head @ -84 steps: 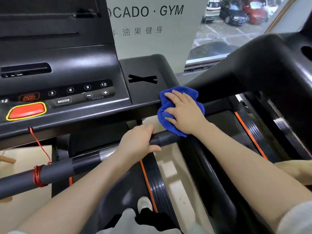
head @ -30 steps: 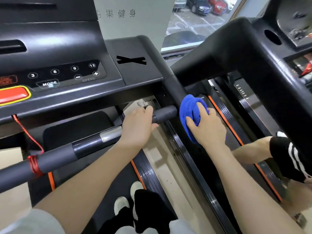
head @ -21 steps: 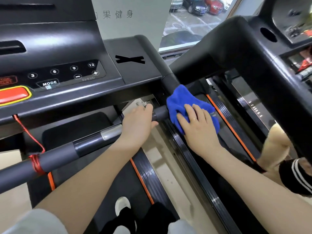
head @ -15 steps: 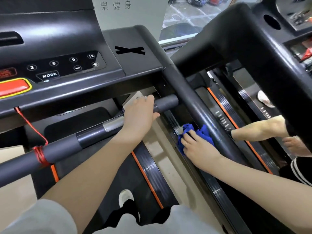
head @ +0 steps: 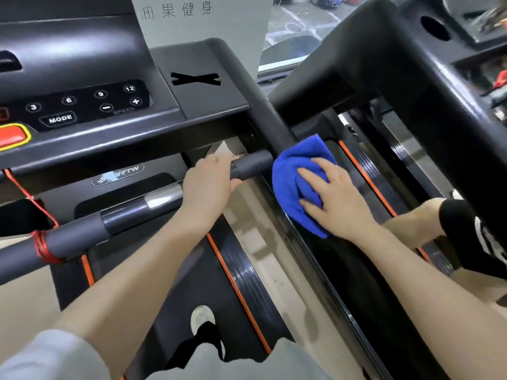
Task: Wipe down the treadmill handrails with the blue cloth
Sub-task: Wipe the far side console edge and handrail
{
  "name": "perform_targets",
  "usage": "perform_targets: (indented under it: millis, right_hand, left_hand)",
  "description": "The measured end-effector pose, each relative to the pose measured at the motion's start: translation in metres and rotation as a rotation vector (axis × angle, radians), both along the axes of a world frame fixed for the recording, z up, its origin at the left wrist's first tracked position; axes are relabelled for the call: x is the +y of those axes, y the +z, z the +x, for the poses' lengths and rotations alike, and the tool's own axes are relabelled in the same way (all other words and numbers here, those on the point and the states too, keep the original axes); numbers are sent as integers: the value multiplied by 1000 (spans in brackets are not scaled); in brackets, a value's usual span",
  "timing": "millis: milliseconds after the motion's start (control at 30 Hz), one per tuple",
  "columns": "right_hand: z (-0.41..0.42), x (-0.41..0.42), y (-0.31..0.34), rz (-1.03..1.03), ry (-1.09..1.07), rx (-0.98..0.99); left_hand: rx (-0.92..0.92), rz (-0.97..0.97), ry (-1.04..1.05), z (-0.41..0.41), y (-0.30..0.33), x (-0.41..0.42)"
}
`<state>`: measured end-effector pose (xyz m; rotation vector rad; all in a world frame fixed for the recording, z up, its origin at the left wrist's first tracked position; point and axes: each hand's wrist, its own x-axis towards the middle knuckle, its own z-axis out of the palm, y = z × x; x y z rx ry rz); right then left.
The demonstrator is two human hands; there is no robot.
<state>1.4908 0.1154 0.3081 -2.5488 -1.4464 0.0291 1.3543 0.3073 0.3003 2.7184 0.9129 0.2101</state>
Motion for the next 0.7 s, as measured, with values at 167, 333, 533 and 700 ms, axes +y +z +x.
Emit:
perform_targets:
  millis: [167,333,533,700]
  right_hand:
    - [28,11,13,235,-414,958]
    - [16,-13,12,-48,-228,549]
    - [16,-45,26,-154,-9,562]
    - [39,-35,20,33,-106,996]
  left_hand:
    - [56,48,83,8,-2,-12]
    - [46,186,115,7,-7,-20]
    - [-32,187,140,6,-5,-32]
    - [-26,217,152,7,-16,-36]
